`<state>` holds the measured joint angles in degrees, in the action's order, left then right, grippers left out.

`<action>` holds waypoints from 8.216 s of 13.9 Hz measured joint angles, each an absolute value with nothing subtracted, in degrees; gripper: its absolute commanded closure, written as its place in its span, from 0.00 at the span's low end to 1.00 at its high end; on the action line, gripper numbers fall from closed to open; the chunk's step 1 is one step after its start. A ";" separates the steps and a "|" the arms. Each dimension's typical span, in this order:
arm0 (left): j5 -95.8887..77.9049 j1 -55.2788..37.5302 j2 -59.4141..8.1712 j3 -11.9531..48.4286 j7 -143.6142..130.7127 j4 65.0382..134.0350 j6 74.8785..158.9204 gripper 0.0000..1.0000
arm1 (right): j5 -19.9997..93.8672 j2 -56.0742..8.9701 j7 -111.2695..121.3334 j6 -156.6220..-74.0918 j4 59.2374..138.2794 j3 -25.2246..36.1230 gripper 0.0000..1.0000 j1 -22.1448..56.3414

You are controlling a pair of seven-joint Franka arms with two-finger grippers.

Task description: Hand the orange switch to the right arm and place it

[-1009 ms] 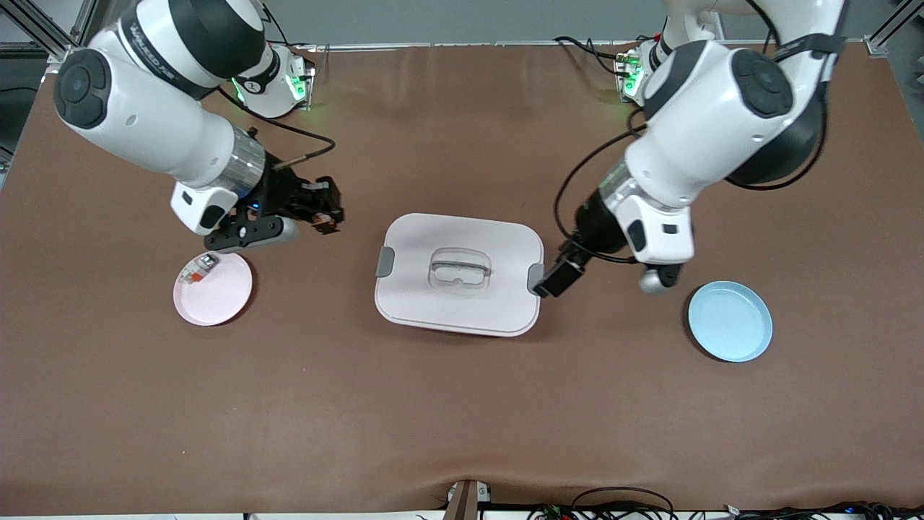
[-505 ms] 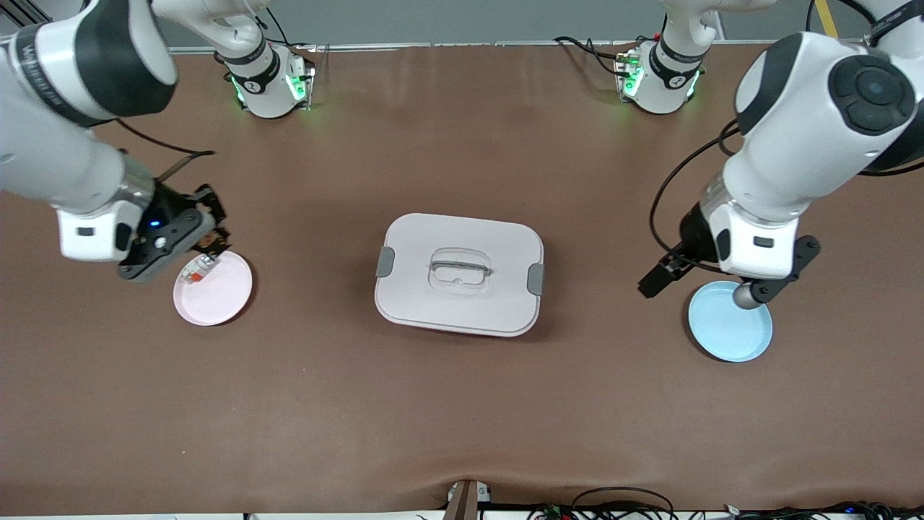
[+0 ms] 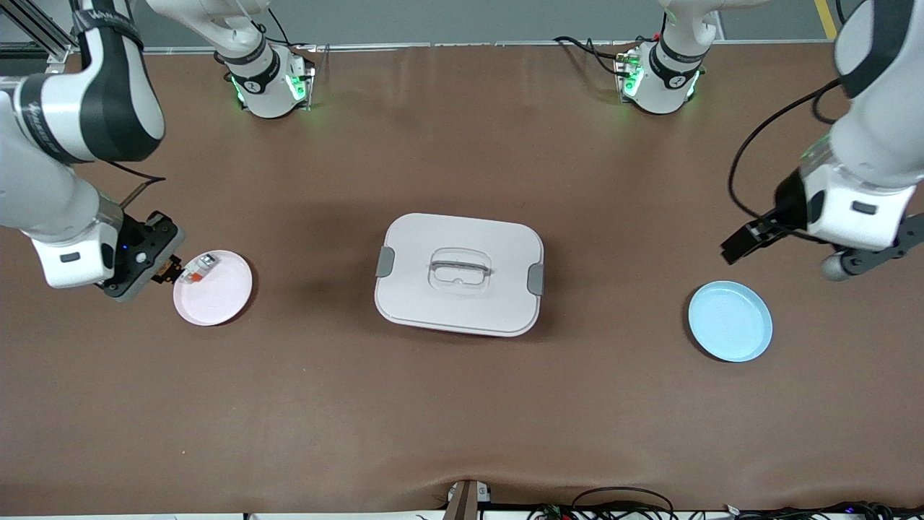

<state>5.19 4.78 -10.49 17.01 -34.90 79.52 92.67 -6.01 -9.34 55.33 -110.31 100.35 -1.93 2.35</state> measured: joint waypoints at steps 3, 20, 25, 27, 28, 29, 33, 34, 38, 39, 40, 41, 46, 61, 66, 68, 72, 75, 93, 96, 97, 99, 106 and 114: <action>5.19 7.15 -8.26 16.83 -25.83 79.54 90.91 0.00 | -6.83 -9.54 58.69 -117.91 105.71 -1.93 1.00 2.07; 2.71 0.69 2.95 2.85 -8.08 91.32 90.63 0.00 | -9.38 -16.61 77.29 -135.14 119.70 -2.08 1.00 -5.63; 2.71 0.49 3.03 2.86 -8.03 91.23 91.22 0.00 | -9.39 -18.72 77.30 -137.75 122.75 -2.39 1.00 -5.63; 2.71 0.38 3.03 2.86 -8.02 91.23 91.75 0.00 | -9.41 -19.34 77.31 -138.91 123.30 -2.42 1.00 -5.63; 2.71 0.36 3.03 2.86 -7.80 91.23 91.82 0.00 | -9.41 -19.67 77.32 -139.11 123.40 -2.43 1.00 -5.62; 2.71 0.35 3.03 2.86 -7.14 91.24 91.82 0.00 | -9.41 -20.04 77.32 -139.39 123.46 -2.43 1.00 -5.63; 2.71 0.36 3.03 2.85 -4.41 91.29 91.78 0.00 | -9.41 -21.85 77.34 -141.72 123.64 -2.44 1.00 -5.63; 2.71 0.36 3.03 2.85 -4.36 91.36 91.77 0.00 | -9.41 -22.33 77.34 -142.30 123.67 -2.44 1.00 -5.62; 2.71 0.36 3.03 2.83 -4.34 91.45 91.73 0.00 | -9.41 -24.32 77.34 -144.12 123.70 -2.44 1.00 -5.62; 2.71 0.36 3.03 2.82 -4.34 91.45 91.59 0.00 | -9.41 -24.70 77.34 -144.37 123.73 -2.44 1.00 -5.62; 2.71 0.36 3.03 2.82 -4.34 91.45 91.48 0.00 | -9.41 -24.81 77.34 -144.48 123.77 -2.44 1.00 -5.63; 2.71 0.36 3.03 2.82 -4.33 91.45 91.44 0.00 | -9.41 -24.80 77.34 -144.48 123.77 -2.44 1.00 -5.62; 2.71 0.02 3.03 3.03 -4.22 91.46 90.80 0.00 | -9.41 -24.80 77.34 -144.58 123.74 -2.42 0.44 -5.63; 2.71 -0.11 3.45 3.23 -4.17 91.44 89.37 0.00 | -8.23 -18.85 46.93 -141.66 120.81 -2.80 0.00 -5.62; 2.71 -0.11 3.45 3.24 -4.17 91.44 89.38 0.00 | -7.69 -16.83 14.19 -141.65 120.44 -3.48 0.00 -5.24; 2.71 -0.11 3.45 3.24 -4.17 91.43 89.39 0.00 | -5.80 -15.99 6.45 -141.44 120.37 -3.59 0.00 -4.83; 2.71 -0.10 3.45 3.24 -4.17 91.42 89.40 0.00 | -4.66 -14.28 2.12 -135.95 119.02 -3.71 0.00 -3.56; 2.71 -0.09 3.45 3.24 -4.17 91.40 89.43 0.00 | -4.62 -12.82 1.53 -129.84 116.93 -3.73 0.00 -2.76; 2.71 -0.11 3.45 3.24 -4.17 91.28 89.62 0.00 | 0.07 -6.90 -14.32 -113.80 95.53 -3.80 0.00 0.04; 2.71 -0.11 3.46 3.24 -4.17 90.58 89.62 0.00 | 0.25 -6.88 -14.32 -110.41 91.78 -3.47 0.00 -0.13; 2.71 -0.11 3.46 3.24 -4.17 90.12 89.62 0.00 | 0.27 -6.88 -14.32 -110.17 91.57 -3.26 0.00 -0.22; 2.71 -0.11 3.47 3.24 -4.17 89.62 89.61 0.00 | 0.29 -6.89 -14.32 -108.52 91.42 -3.02 0.00 -0.46; 2.62 -0.17 3.45 4.37 -4.17 90.05 89.21 0.00 | 0.32 -3.66 -14.32 -102.59 90.19 -2.90 0.00 -0.51; 1.31 0.07 3.46 5.01 -4.20 90.13 87.44 0.00 | 0.34 0.01 -10.66 -99.17 90.19 -0.02 0.00 -0.27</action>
<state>1.31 0.07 3.46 5.01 -4.20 90.13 87.44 0.34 0.01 -10.66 -99.17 90.19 -0.02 -0.27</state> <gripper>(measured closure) 0.000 0.000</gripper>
